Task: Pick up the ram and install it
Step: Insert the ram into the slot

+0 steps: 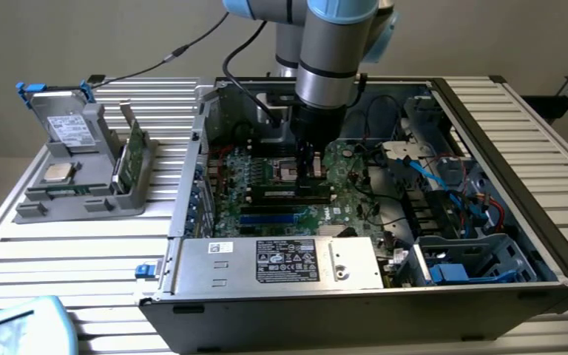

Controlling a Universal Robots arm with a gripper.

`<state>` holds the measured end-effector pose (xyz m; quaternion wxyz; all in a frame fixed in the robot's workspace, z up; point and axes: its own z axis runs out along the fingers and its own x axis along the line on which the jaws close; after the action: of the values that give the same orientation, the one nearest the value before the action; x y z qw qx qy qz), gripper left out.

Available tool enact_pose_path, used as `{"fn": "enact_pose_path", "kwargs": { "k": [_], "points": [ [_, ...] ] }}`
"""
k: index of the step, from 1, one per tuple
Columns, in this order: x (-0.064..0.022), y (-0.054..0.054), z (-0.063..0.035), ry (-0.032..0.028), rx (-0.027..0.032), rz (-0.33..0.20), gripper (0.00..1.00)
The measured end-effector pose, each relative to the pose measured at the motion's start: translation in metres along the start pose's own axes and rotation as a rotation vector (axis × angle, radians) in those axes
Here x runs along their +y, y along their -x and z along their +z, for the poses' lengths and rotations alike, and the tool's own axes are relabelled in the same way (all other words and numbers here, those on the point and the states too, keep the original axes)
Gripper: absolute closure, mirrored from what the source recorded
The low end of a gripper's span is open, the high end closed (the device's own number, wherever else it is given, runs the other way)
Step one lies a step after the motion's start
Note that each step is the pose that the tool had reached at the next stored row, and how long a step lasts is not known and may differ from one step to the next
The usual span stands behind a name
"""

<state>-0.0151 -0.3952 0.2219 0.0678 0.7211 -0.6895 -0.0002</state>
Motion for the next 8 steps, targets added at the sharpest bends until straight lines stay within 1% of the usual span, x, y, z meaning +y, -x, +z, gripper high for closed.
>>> {"fn": "enact_pose_path", "kwargs": {
  "k": [8],
  "points": [
    [-0.0004, 0.0003, 0.0004, 0.0002, -0.0001, 0.000, 0.86]
  ]
}}
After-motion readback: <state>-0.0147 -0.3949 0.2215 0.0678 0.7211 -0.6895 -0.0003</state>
